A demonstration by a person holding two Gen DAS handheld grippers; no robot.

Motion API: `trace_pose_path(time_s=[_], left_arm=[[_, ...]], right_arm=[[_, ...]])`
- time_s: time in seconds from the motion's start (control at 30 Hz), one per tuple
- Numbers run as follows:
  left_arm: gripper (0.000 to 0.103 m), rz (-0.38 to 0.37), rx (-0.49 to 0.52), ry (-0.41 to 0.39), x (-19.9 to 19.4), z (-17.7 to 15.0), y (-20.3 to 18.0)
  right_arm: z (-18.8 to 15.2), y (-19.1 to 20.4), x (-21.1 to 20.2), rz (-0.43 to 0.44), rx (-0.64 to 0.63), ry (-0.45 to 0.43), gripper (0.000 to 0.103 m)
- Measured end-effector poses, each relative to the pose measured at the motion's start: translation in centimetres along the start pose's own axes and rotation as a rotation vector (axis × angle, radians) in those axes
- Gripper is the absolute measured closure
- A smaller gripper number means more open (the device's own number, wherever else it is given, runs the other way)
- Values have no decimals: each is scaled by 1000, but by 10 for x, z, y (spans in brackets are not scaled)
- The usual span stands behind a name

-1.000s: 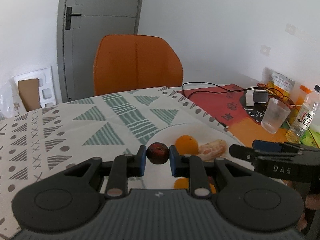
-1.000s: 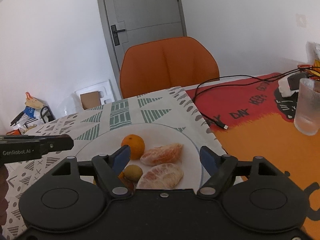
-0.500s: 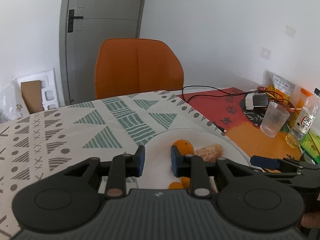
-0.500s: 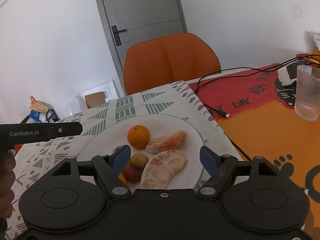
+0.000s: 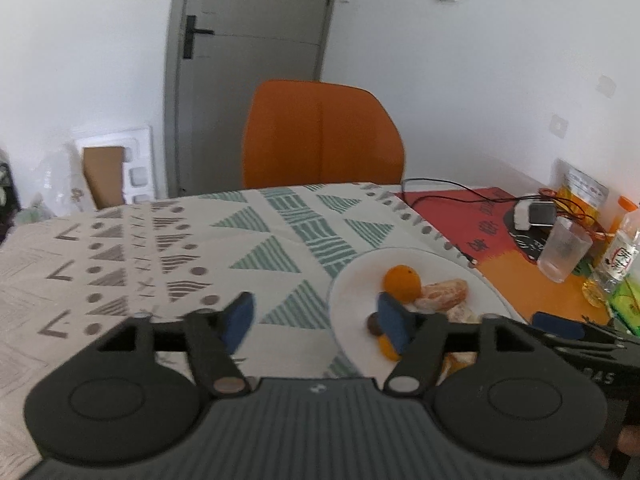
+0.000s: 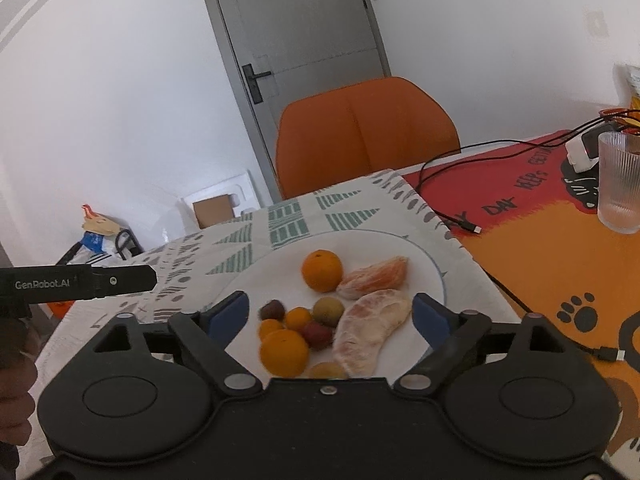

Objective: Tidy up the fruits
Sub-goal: 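Withdraw both open tools away from the plate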

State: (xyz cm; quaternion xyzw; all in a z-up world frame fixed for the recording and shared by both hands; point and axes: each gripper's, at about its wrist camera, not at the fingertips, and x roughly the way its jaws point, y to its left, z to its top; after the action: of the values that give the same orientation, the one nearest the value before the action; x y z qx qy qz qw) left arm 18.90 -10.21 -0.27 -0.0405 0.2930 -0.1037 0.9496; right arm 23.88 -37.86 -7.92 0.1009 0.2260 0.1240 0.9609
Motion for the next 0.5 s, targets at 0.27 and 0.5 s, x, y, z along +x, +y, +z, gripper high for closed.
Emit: trace_pose_path(time_s=[0.27, 0.5], left_arm=[[9, 61, 2, -55, -35, -6, 11], [7, 101, -4, -68, -60, -13, 20]], right_arm=[[-3, 16, -18, 34, -20, -9, 0], [-7, 26, -32, 68, -32, -10, 0]])
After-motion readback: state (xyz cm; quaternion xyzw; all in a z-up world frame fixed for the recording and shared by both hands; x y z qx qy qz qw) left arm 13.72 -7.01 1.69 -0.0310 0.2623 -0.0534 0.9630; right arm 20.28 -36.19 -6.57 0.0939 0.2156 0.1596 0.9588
